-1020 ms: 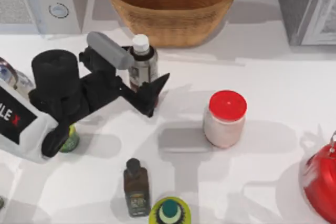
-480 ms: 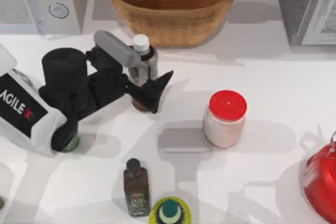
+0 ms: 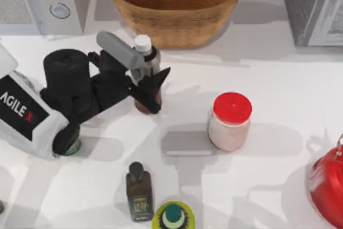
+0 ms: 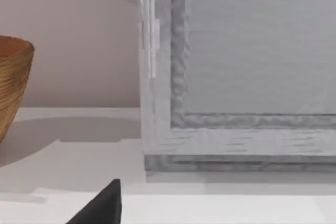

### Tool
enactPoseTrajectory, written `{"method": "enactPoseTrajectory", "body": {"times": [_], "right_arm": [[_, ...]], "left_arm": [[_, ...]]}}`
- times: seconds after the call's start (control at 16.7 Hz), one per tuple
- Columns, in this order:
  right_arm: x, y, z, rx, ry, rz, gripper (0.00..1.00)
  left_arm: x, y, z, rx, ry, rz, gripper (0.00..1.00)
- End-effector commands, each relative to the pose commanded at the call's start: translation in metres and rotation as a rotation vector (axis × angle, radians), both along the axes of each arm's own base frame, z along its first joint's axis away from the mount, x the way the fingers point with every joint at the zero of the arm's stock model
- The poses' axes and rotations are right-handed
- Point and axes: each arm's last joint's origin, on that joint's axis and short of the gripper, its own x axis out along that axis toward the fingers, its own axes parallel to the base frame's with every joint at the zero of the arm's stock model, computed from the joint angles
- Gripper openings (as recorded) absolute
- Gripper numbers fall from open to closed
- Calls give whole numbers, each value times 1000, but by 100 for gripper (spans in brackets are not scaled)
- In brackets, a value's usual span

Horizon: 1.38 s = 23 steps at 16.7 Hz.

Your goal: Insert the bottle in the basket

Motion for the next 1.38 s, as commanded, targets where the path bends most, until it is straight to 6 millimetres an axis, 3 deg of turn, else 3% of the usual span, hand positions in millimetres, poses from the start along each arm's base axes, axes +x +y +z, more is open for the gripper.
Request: {"method": "enactPoseTrajectory", "body": {"times": [0.18, 0.24, 0.84, 1.14, 1.38], "right_arm": [[0, 0, 0, 0, 0, 0, 100], [0, 0, 0, 0, 0, 0, 100], [0, 0, 0, 0, 0, 0, 100], [0, 0, 0, 0, 0, 0, 100], [0, 0, 0, 0, 0, 0, 100]], "left_arm": [[0, 0, 0, 0, 0, 0, 2], [0, 0, 0, 0, 0, 0, 0], [-1, -1, 4, -2, -14, -14, 0], [-19, 1, 54, -34, -137, -122, 0], [-44, 28, 96, -44, -192, -153, 0]]}}
